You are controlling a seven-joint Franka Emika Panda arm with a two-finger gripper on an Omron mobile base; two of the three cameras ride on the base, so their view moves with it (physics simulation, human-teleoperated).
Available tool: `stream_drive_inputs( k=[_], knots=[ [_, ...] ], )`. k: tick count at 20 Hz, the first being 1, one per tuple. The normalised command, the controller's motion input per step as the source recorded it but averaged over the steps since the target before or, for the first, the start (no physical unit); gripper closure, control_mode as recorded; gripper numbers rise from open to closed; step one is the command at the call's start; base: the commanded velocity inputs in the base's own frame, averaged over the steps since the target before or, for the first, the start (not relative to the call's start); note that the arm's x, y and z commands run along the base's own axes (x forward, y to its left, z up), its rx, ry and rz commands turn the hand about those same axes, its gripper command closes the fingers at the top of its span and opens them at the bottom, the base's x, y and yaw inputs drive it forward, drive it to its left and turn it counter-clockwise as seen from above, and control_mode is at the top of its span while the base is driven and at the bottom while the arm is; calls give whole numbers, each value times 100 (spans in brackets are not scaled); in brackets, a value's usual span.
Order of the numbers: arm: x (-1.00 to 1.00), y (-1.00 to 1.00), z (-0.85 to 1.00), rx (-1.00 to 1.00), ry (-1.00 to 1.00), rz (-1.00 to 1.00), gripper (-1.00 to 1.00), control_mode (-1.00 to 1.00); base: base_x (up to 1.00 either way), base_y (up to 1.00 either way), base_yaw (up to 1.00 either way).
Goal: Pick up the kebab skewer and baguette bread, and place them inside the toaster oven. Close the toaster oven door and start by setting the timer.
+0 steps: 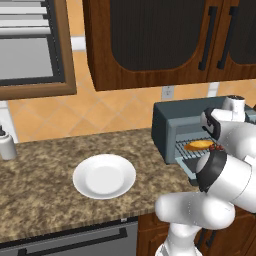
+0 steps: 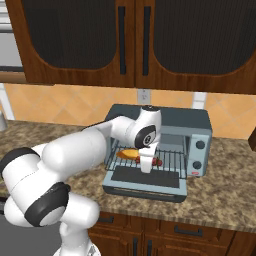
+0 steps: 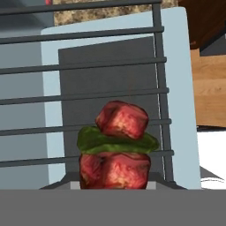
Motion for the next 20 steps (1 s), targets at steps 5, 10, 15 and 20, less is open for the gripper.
stream_drive_inputs(
  k=[5, 10, 15, 20],
  knots=[
    [0, 0, 0, 0, 0, 0, -100, -100, 0, 0, 0],
    [0, 0, 0, 0, 0, 0, -100, -100, 0, 0, 0],
    [-4, 0, 0, 0, -1, 0, -100, -100, 0, 0, 0],
    [-13, -12, 58, 3, -3, 0, -100, -100, 0, 0, 0]
  ],
)
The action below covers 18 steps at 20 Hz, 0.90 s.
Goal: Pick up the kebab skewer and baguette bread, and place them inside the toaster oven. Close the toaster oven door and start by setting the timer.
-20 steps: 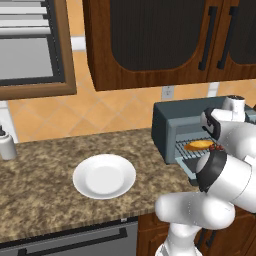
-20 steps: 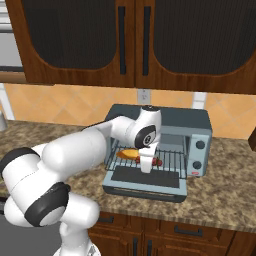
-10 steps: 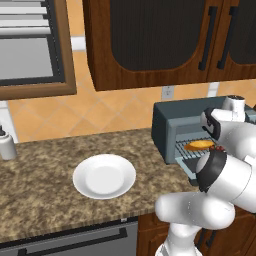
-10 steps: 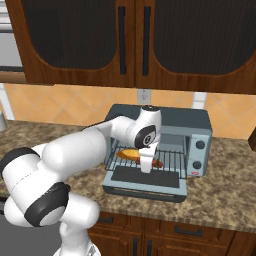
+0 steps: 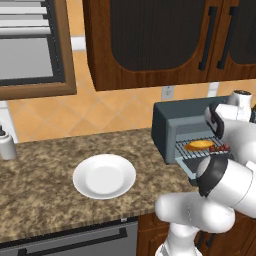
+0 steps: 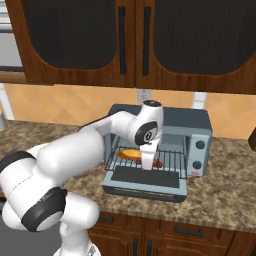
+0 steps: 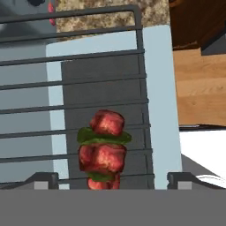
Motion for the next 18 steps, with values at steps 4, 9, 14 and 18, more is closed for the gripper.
stream_drive_inputs(
  k=[4, 9, 14, 18],
  knots=[
    [-79, -2, 59, -7, -23, 11, -100, -100, 0, 0, 0],
    [-85, -3, 19, -13, -18, 40, -100, -100, 0, 0, 0],
    [-39, 0, -6, -6, -8, 83, -100, -100, 0, 0, 0],
    [-15, 0, -1, 0, -10, 82, -100, -100, 0, 0, 0]
  ],
)
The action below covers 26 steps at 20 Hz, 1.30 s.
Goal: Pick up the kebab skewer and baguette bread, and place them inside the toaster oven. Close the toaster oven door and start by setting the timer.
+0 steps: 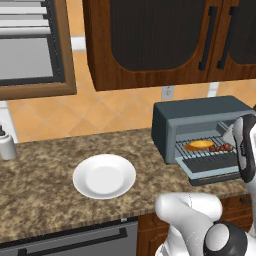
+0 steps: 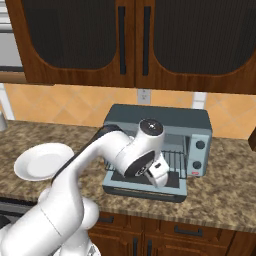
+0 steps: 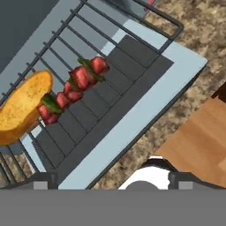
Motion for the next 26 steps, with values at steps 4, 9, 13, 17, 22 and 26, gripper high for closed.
stream_drive_inputs(
  k=[4, 9, 13, 17, 22, 26],
  knots=[
    [-8, 0, 9, -4, -26, 61, -100, -100, 0, 0, 0],
    [-11, -8, 10, -21, -25, 32, -100, -100, 0, 0, 0],
    [22, 20, -3, -39, -10, 21, -100, -100, 0, 0, 0],
    [33, 33, -22, -37, -1, 22, -100, -100, 0, 0, 0],
    [12, 0, -14, -15, 0, 19, -100, -100, 0, 0, 0],
    [12, 0, -3, -2, 0, 4, -100, -100, 0, 0, 0]
  ],
)
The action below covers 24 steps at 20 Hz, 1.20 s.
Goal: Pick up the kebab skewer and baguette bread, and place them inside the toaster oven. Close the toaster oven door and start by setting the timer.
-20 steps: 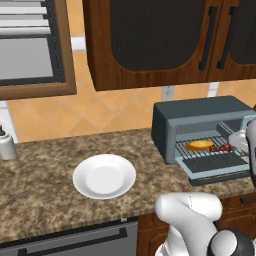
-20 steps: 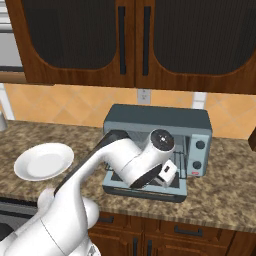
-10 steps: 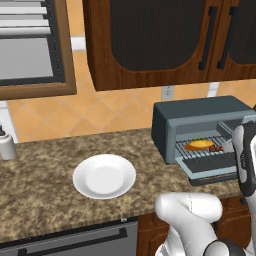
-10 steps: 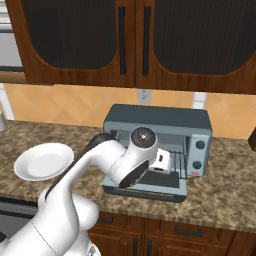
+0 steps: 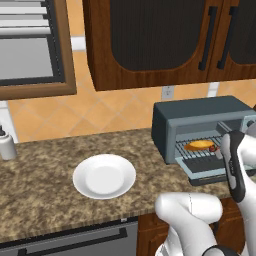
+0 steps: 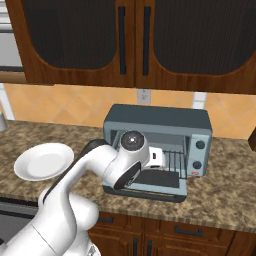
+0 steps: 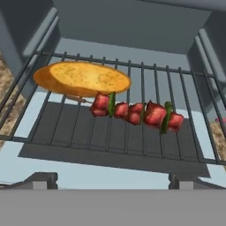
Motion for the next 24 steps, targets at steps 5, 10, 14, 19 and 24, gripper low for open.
stream_drive_inputs(
  k=[5, 10, 14, 19, 24],
  knots=[
    [1, 0, -19, 2, -6, -5, -100, -100, 0, 0, 0],
    [-2, -9, -24, 4, -13, -11, -100, -100, 0, 0, 0],
    [0, -3, -1, 0, -9, -1, -100, -100, 0, 0, 0],
    [0, 0, 0, 0, -1, 0, -100, -100, 0, 0, 0],
    [4, 2, 0, 1, 0, -4, -100, -100, 0, 0, 0]
  ],
)
